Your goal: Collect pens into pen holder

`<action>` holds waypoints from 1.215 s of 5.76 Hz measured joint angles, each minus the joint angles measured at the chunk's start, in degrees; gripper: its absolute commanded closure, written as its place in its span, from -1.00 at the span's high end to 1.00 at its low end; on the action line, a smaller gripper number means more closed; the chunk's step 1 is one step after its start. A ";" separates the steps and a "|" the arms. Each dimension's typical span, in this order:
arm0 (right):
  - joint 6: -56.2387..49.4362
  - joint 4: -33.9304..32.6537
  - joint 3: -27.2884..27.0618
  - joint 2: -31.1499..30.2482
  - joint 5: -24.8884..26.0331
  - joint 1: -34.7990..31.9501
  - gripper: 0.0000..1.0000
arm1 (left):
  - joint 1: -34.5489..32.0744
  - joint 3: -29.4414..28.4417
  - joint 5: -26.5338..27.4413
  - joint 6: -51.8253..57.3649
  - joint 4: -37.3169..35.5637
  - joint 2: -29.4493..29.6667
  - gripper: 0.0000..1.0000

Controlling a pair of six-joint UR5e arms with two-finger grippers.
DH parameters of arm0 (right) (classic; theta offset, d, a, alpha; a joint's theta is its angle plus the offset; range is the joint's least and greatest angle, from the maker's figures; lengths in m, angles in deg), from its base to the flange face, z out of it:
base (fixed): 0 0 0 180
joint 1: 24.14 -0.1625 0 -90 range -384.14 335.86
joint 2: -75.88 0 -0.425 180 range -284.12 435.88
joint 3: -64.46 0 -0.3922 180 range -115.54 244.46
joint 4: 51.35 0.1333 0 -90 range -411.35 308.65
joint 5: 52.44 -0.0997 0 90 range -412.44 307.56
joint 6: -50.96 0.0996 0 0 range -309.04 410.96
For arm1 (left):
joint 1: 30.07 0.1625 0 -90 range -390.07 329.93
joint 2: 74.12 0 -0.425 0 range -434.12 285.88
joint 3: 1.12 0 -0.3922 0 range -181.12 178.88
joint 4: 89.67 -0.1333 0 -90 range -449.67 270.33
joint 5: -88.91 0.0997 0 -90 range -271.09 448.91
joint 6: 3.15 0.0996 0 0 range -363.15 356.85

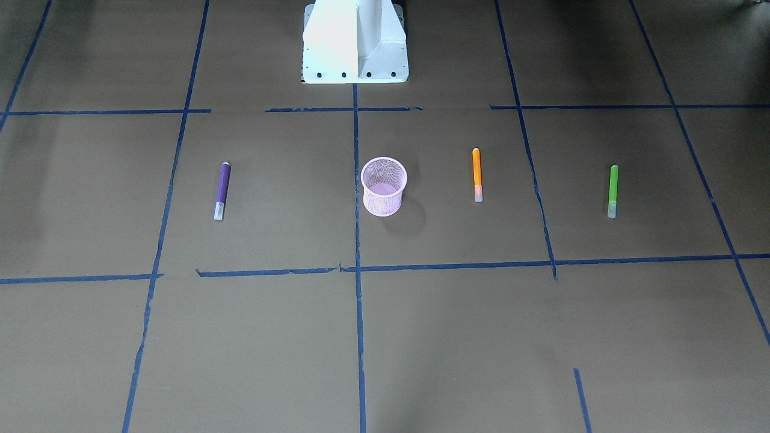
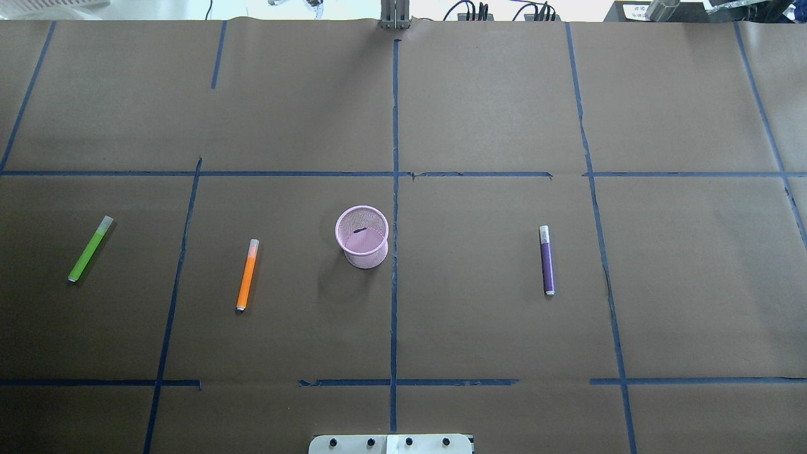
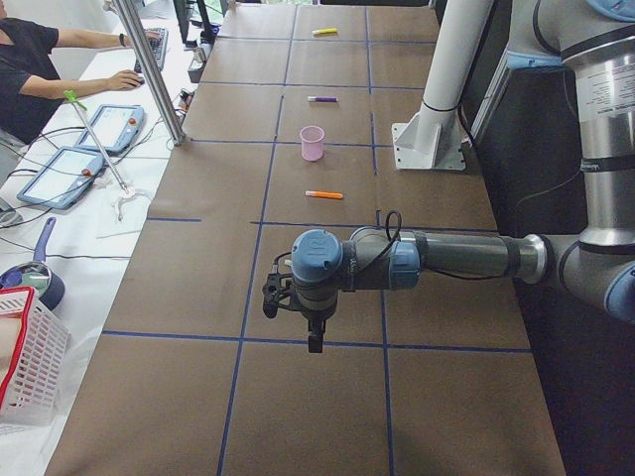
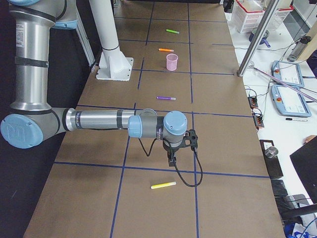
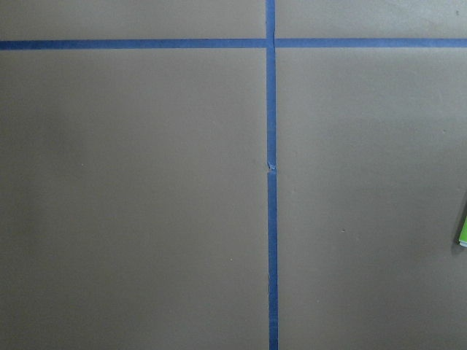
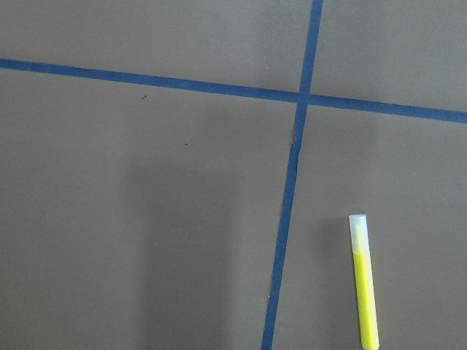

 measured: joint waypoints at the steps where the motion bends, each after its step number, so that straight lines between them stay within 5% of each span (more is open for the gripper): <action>1: -0.31 -0.08 -0.35 -0.35 0.66 -0.02 1.00 | 0.04 -0.04 0.02 -0.05 0.56 0.19 1.00; 7: -0.38 0.34 -0.05 -0.63 1.75 0.02 1.00 | 0.30 0.33 -0.43 -0.03 2.39 -0.41 1.00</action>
